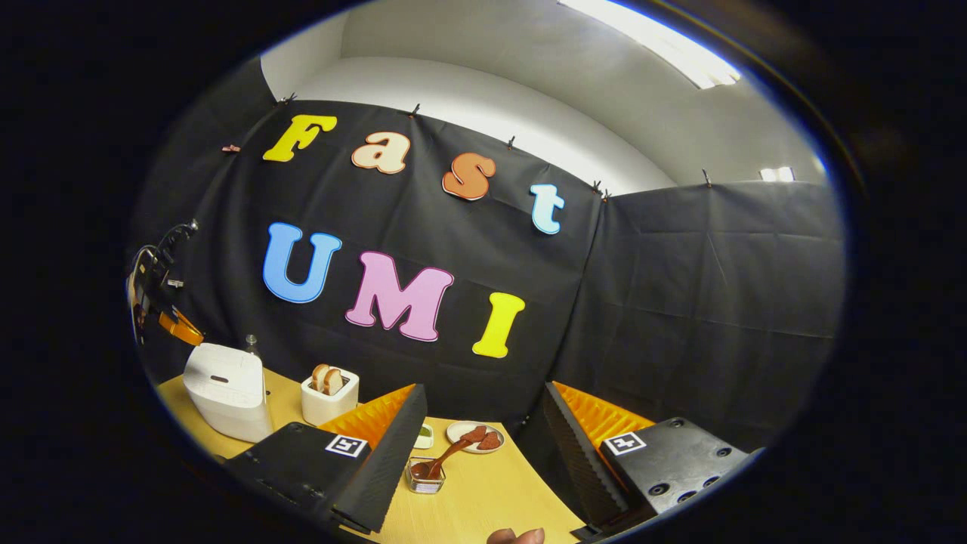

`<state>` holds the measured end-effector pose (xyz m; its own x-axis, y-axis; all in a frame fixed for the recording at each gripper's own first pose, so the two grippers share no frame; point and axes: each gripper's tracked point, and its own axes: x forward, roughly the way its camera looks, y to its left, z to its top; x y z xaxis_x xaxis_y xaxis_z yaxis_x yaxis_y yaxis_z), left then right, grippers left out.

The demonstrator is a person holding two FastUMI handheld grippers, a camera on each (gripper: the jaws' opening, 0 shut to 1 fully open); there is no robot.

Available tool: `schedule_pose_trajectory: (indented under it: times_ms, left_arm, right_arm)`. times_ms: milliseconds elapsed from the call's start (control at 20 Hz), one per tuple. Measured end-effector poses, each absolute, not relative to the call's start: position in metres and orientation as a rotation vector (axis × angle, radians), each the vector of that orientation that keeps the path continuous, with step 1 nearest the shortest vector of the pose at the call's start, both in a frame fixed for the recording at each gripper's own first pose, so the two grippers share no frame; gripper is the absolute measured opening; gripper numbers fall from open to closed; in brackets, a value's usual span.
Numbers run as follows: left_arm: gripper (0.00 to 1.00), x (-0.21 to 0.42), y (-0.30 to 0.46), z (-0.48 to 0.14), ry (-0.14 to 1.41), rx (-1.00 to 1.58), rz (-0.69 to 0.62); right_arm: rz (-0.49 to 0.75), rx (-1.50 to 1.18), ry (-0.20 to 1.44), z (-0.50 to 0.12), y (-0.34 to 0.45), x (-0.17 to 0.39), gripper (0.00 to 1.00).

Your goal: Close the left gripper, press the button to open the rice cooker; take a wooden spoon from the chopstick holder with the right hand, scoop a spoonful of rice and pour it into the rice cooker, then put the wooden spoon back into the chopstick holder.

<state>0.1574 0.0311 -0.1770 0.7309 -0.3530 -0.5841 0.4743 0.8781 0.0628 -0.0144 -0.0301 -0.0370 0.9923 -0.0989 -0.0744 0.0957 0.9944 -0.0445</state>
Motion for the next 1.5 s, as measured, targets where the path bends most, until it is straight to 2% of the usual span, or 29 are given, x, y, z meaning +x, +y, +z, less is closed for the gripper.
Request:
schedule_pose_trajectory:
  times_ms: [250, 800, 1000, 1050, 1100, 1300, 1500]
  left_arm:
    - [0.06, 0.185, 0.036, -0.226, 0.727, 0.252, -0.529]
    - [0.06, 0.204, 0.054, -0.281, 0.909, 0.347, -0.556]
    - [0.06, 0.202, 0.054, -0.285, 0.91, 0.362, -0.565]
    - [0.1, 0.203, 0.054, -0.287, 0.91, 0.359, -0.563]
    - [0.06, 0.204, 0.054, -0.287, 0.903, 0.346, -0.559]
    - [0.07, 0.206, 0.053, -0.291, 0.902, 0.319, -0.549]
    - [0.06, 0.206, 0.052, -0.295, 0.921, 0.426, -0.553]
  right_arm:
    - [-0.125, -0.07, 0.084, -0.042, -0.036, -0.012, 0.97]
    - [-0.212, -0.076, 0.122, -0.061, -0.056, -0.023, 0.97]
    - [-0.217, -0.073, 0.139, -0.068, -0.053, -0.025, 0.97]
    - [-0.214, -0.072, 0.142, -0.071, -0.052, -0.026, 0.97]
    - [-0.21, -0.07, 0.145, -0.073, -0.05, -0.026, 0.97]
    - [-0.189, -0.081, 0.155, -0.076, -0.041, -0.028, 0.97]
    - [-0.174, -0.077, 0.155, -0.076, -0.036, -0.029, 0.97]
